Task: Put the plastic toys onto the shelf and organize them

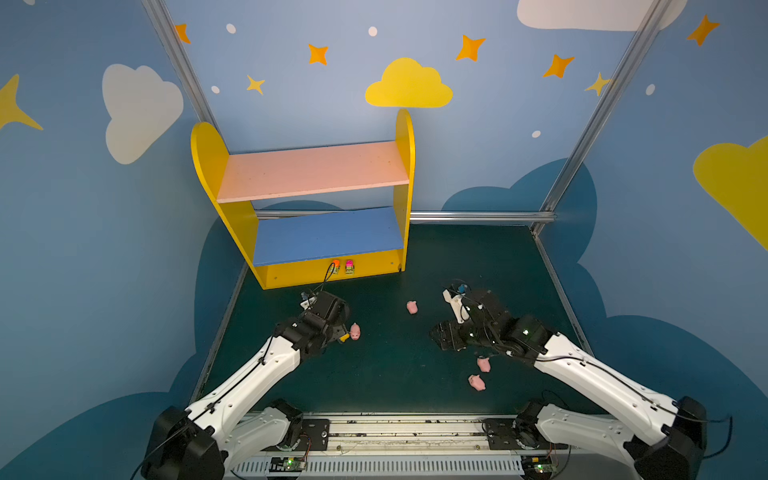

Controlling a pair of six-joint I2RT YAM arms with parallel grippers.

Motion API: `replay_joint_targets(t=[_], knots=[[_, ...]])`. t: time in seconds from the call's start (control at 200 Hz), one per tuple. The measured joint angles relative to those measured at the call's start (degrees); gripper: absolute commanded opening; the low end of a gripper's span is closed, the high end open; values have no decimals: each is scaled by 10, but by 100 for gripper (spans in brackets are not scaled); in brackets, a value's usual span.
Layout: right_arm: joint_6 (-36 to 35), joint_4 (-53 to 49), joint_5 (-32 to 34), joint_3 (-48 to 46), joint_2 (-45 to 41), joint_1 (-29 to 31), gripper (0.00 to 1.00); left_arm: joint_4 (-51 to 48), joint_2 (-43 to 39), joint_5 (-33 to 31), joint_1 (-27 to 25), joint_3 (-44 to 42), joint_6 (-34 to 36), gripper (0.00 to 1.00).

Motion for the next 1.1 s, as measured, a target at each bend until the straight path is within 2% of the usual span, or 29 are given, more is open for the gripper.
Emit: replay_joint_targets(t=[0.205, 0.32, 0.411, 0.586, 0.756, 1.097], knots=[[-30, 7, -2, 80, 112, 0, 85, 21, -27, 17, 28, -46, -8, 71], [-31, 13, -5, 85, 146, 0, 85, 24, 22, 28, 32, -33, -12, 71], [-31, 13, -4, 85, 156, 0, 85, 16, 83, 35, 32, 9, -12, 71], [-31, 17, 0, 78, 145, -10, 85, -10, 200, 35, 32, 117, -9, 70], [-30, 17, 7, 52, 106, -29, 85, -40, 268, 35, 32, 159, -14, 66], [-30, 17, -3, 11, 39, -74, 85, -73, 294, 35, 29, 163, -49, 66]])
